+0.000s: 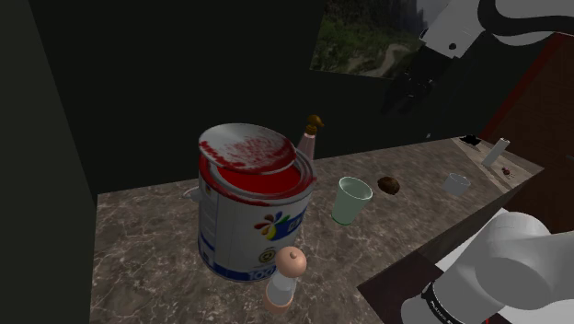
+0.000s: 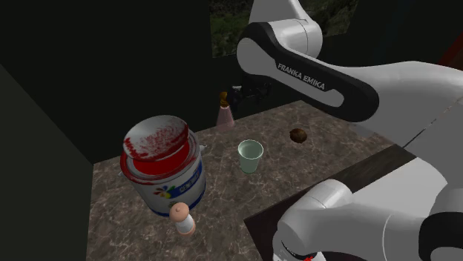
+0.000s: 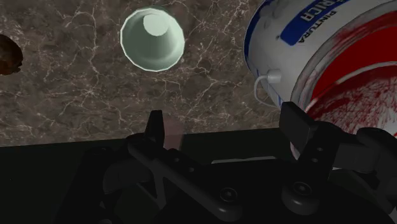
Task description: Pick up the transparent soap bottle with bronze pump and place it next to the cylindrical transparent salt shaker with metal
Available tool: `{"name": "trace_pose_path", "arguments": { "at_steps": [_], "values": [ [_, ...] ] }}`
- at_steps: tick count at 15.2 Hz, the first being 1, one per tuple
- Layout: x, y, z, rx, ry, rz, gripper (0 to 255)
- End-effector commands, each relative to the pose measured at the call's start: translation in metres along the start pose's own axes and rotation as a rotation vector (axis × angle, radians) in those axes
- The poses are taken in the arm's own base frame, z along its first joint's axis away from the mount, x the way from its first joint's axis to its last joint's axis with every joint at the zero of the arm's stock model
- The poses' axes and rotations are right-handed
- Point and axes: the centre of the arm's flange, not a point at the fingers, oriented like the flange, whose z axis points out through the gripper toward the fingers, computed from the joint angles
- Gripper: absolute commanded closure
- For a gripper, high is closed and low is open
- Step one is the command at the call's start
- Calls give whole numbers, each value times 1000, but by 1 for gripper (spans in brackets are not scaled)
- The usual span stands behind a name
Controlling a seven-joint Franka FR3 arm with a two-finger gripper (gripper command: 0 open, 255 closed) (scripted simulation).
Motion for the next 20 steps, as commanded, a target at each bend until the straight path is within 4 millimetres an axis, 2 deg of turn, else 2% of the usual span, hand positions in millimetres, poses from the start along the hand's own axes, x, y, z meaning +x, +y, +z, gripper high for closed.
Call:
{"name": "trace_pose_path", "arguments": {
  "at_steps": [1,20],
  "values": [
    [0,0,0,0,0,0,0],
    [175,76,151,79,98,52,0]
  ]
}}
